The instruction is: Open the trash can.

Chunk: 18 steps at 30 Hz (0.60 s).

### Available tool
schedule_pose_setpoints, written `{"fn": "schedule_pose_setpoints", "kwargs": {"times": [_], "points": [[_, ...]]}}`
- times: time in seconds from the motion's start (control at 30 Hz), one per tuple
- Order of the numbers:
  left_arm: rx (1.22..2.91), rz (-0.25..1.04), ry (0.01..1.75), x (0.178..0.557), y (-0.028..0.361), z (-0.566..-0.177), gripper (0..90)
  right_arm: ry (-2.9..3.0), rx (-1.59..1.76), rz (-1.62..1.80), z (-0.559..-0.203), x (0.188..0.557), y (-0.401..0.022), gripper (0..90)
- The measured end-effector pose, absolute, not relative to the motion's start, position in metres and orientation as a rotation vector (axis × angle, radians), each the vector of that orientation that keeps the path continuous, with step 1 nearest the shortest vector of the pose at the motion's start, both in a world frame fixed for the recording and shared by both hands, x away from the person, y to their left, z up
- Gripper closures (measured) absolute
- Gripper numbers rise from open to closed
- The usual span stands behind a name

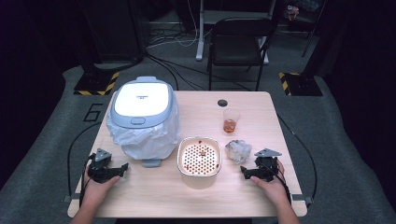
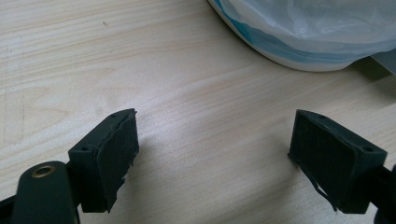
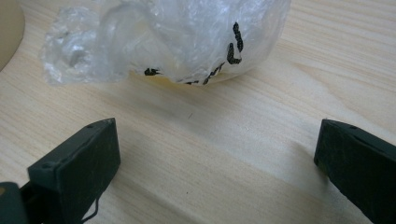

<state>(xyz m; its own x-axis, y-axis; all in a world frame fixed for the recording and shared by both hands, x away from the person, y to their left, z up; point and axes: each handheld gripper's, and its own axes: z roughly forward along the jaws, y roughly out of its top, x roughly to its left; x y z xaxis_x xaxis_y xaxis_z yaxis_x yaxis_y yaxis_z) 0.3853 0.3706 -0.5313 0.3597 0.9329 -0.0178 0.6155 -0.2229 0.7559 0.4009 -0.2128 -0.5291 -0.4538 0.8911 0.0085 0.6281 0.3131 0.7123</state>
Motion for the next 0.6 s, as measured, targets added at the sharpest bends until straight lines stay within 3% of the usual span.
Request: {"fn": "schedule_pose_setpoints", "kwargs": {"times": [0.17, 0.27, 0.47, 0.6], "points": [[1.939, 0.586, 1.345, 0.3836, 0.3687, -0.5312, 15.8, 2.203, 1.338, 0.936, -0.5296, 0.4003, -0.2137, 0.0], [1.929, 0.58, 1.344, 0.3813, 0.3696, -0.5301, 23.1, 2.209, 1.318, 0.924, -0.5294, 0.4004, -0.2149, 0.0], [1.934, 0.605, 1.329, 0.3803, 0.3704, -0.5301, 26.7, 2.206, 1.326, 0.929, -0.5294, 0.4003, -0.2143, 0.0], [1.921, 0.593, 1.318, 0.3792, 0.3674, -0.5297, 35.6, 2.211, 1.318, 0.925, -0.5294, 0.4004, -0.2149, 0.0]]}}
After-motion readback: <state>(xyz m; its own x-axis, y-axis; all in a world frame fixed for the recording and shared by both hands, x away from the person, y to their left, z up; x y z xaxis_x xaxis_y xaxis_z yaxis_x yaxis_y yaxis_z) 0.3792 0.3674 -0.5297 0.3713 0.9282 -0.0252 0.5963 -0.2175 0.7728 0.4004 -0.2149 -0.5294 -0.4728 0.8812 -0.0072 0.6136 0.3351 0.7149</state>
